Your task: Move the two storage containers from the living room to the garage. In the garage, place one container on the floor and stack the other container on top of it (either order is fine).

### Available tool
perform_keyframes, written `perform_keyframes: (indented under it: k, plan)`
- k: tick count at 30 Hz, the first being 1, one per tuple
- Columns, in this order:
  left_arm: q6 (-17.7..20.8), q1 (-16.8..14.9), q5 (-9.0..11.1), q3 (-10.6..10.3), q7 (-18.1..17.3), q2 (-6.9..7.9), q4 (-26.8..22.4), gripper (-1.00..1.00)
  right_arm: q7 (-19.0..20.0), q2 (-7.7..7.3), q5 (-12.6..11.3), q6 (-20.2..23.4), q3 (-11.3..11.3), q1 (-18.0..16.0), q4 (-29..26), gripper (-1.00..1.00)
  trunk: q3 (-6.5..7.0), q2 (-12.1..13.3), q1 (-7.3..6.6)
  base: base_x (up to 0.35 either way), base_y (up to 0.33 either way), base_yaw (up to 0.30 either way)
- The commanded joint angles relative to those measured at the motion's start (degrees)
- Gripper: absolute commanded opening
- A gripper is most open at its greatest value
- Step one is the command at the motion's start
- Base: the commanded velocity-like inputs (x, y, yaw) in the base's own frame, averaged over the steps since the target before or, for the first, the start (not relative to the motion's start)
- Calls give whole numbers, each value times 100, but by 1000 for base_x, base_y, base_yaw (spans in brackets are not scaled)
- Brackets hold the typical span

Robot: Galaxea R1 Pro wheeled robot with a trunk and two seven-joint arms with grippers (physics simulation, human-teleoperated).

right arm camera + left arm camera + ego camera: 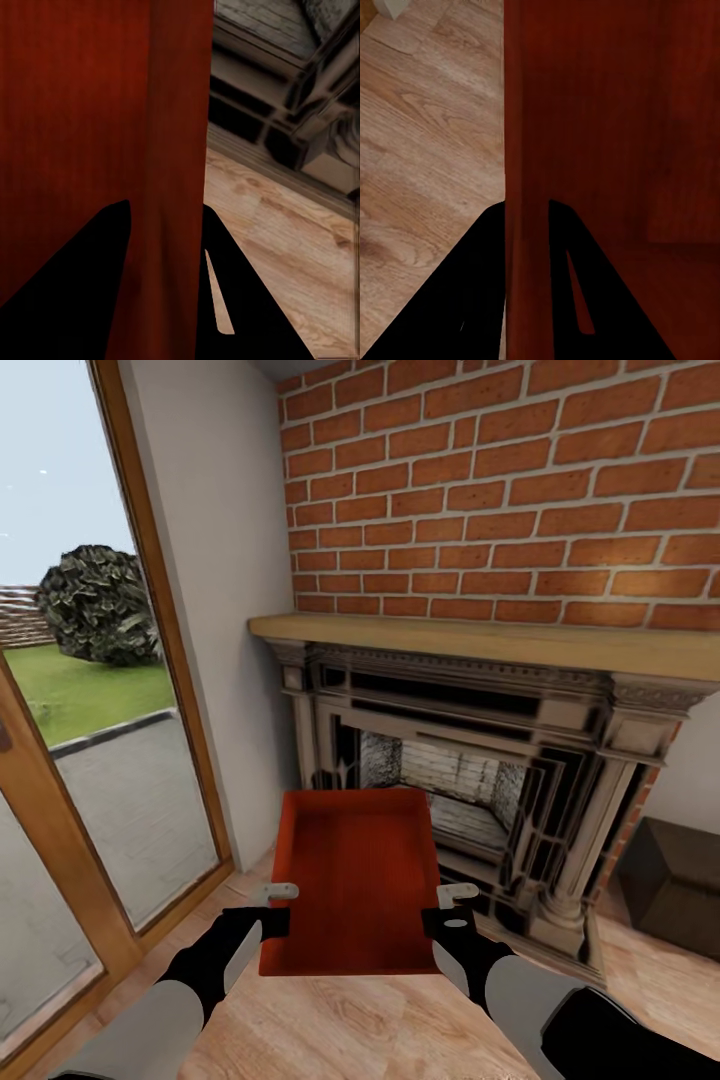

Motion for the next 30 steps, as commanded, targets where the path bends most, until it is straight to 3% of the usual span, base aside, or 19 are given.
perform_keyframes:
  k: [1,30]
  plan:
    - [-22,-5,-175,44,75,-33,-153,-100,-304,5,-141,-10,-1,-3,24,-100,-10,-8,1,0,0,-267]
    - [-22,-6,-173,44,79,-33,-153,-100,-320,7,-144,-14,-1,-4,24,-100,-10,-8,1,0,0,-287]
